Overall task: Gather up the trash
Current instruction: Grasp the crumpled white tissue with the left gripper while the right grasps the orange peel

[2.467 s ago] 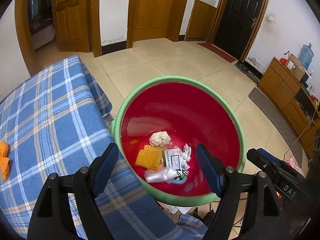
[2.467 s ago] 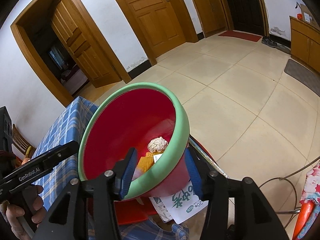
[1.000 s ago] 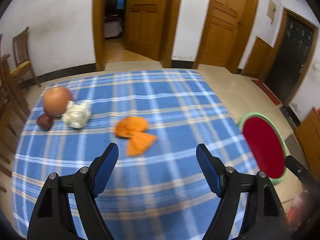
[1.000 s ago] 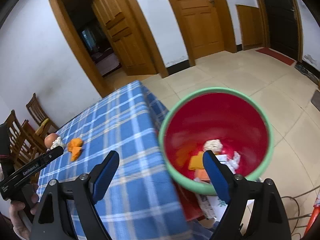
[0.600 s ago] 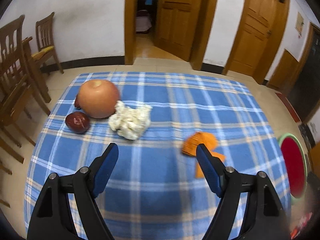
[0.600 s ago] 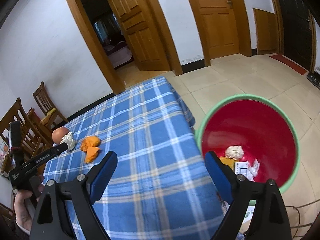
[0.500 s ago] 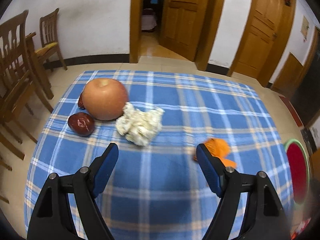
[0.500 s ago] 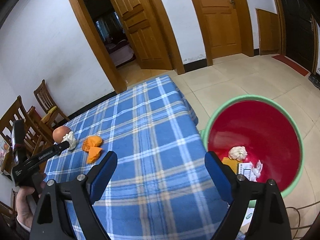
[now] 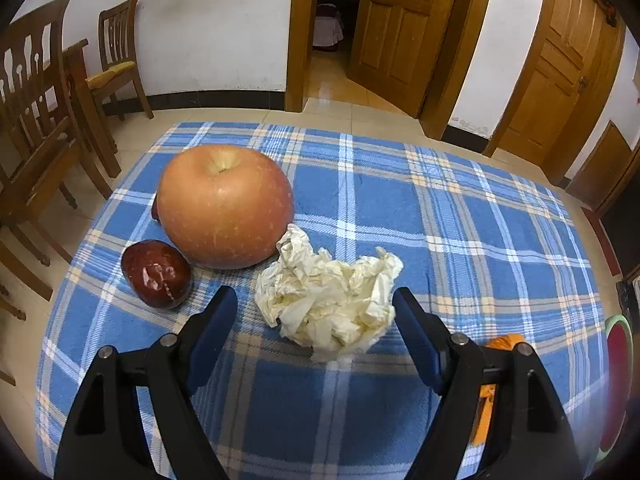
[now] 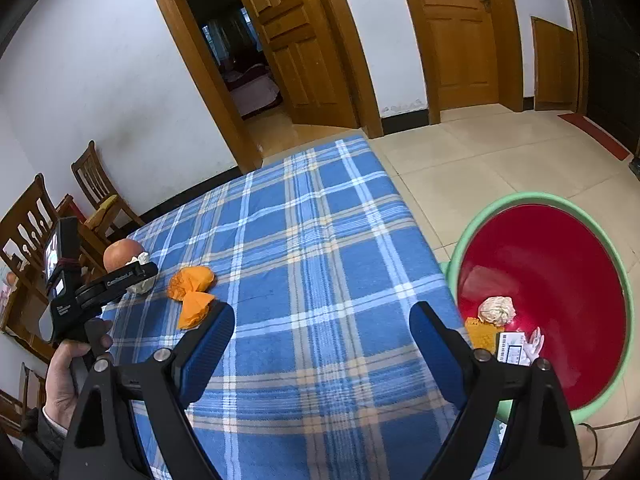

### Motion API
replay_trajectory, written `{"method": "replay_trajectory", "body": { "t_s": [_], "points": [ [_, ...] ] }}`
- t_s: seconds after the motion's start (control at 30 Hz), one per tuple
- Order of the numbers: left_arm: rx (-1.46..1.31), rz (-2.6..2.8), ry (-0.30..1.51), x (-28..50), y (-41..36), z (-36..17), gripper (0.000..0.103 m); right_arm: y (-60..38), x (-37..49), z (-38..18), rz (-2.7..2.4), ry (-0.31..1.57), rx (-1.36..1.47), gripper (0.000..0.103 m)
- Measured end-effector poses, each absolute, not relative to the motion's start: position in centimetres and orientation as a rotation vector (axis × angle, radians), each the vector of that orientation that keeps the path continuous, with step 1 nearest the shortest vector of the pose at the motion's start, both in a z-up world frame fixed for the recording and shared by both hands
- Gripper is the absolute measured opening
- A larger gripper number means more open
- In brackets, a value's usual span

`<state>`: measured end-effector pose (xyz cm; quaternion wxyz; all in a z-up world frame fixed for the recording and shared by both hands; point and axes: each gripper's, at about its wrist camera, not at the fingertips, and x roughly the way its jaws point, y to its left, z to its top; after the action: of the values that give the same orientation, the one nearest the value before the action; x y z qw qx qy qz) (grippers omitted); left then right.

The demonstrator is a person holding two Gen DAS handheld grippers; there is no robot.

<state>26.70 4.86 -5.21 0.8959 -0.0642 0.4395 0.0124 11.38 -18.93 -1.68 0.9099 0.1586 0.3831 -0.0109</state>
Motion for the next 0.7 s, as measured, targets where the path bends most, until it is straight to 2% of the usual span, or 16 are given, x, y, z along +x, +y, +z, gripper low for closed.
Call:
{"method": "replay_trajectory", "body": {
  "t_s": [0.07, 0.1, 0.13, 0.23, 0.37, 0.7],
  "points": [
    [-0.149, 0.012, 0.912, 26.7, 5.1, -5.5, 0.070, -18.6, 11.7, -1.9, -0.018, 0.795, 0.322, 0.091],
    [-0.152, 0.005, 0.914, 26.7, 5.1, -5.6, 0.058, -18.5, 11.8, -2.0, -0.015, 0.799, 0.318, 0.091],
    [-0.157, -0.004, 0.916, 26.7, 5.2, -5.7, 0.052, -18.4, 11.9, -2.0, -0.014, 0.801, 0.317, 0.091],
    [-0.158, -0.012, 0.901, 26.3, 5.2, -5.4, 0.042, -18.0, 12.3, -2.2, -0.006, 0.807, 0.309, 0.091],
    [-0.168, -0.050, 0.897, 25.3, 5.2, -4.8, 0.039, -17.4, 12.9, -2.4, 0.007, 0.813, 0.300, 0.091],
    [-0.185, -0.088, 0.883, 20.8, 5.4, -3.3, 0.038, -13.8, 14.8, -3.0, 0.079, 0.839, 0.231, 0.091]
  ]
}}
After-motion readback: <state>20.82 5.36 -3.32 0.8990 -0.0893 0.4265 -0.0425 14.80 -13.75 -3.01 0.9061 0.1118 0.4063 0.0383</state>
